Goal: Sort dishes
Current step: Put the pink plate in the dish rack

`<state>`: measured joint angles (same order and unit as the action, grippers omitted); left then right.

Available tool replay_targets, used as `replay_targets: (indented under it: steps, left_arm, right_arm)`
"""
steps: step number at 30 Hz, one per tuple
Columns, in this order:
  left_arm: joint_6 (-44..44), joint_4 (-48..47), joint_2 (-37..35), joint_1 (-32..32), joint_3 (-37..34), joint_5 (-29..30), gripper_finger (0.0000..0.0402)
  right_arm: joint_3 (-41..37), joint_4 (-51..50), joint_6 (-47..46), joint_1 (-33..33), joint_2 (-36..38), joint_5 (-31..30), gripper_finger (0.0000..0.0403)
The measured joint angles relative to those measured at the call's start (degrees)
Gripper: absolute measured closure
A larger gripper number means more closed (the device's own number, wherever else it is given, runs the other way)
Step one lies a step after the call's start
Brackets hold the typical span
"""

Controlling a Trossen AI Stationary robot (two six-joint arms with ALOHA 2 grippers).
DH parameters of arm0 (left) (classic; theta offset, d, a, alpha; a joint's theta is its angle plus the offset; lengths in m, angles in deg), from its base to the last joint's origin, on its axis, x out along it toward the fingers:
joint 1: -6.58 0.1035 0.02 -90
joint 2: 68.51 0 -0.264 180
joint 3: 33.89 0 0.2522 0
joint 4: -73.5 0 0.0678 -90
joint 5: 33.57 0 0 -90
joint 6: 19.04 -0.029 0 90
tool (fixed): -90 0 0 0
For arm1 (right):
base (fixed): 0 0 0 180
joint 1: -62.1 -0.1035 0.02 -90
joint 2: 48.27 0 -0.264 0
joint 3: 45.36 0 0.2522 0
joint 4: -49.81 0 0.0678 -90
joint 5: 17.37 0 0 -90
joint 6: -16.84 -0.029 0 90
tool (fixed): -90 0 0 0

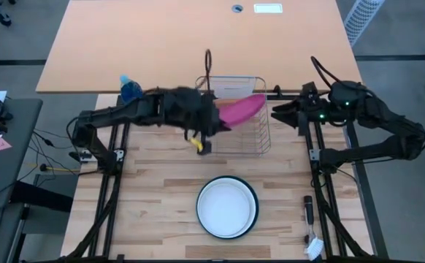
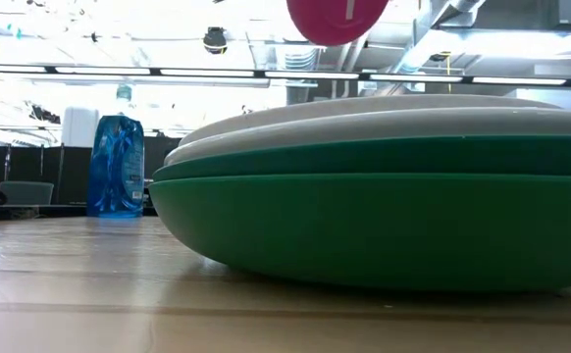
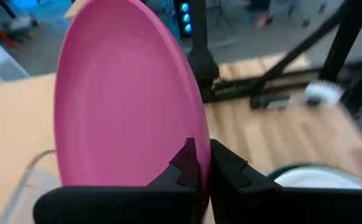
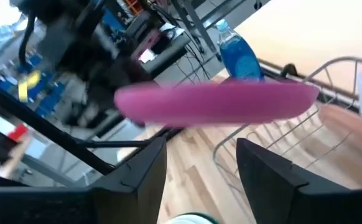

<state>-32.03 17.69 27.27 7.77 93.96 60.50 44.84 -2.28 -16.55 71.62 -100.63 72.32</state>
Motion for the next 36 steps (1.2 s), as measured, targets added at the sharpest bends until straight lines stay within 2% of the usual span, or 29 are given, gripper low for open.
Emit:
replay_targets:
  steps: [5, 11, 18, 23, 27, 32, 36]
  left_arm:
    - [8.8, 1.9, 0.1, 5.3, 0.6, -11.4, 0.0397]
    - [14.2, 3.1, 0.1, 10.5, 0.7, -25.4, 0.0398]
    - [16.7, 5.4, 0.1, 15.8, 0.7, -36.0, 0.0398]
    - [14.4, 5.5, 0.1, 20.8, 0.7, -39.9, 0.0398]
    - [14.5, 6.1, 0.2, 26.1, 0.6, -46.5, 0.0398]
    - [14.5, 6.4, 0.8, 32.0, 0.6, -57.8, 0.0398]
    - [14.6, 6.9, 1.3, 35.4, 0.6, -62.0, 0.0398]
  right_arm:
    - [0.0, -0.1, 5.2, 0.0, -0.5, 0.0, 0.0222]
    - [0.0, 0.0, 5.6, 2.3, -0.4, 1.0, 0.0221]
    - [0.0, -0.4, 8.8, 7.9, -0.5, 16.9, 0.0193]
    - [0.0, -1.2, 8.6, 11.6, -0.4, 16.6, 0.0196]
    - [0.0, 0.4, 8.6, 14.6, -0.4, 16.4, 0.0195]
    - [0.0, 5.3, 10.7, 17.7, -1.3, 15.7, 0.0159]
    - [0.0, 10.8, 10.6, 20.7, -3.9, 15.5, 0.0124]
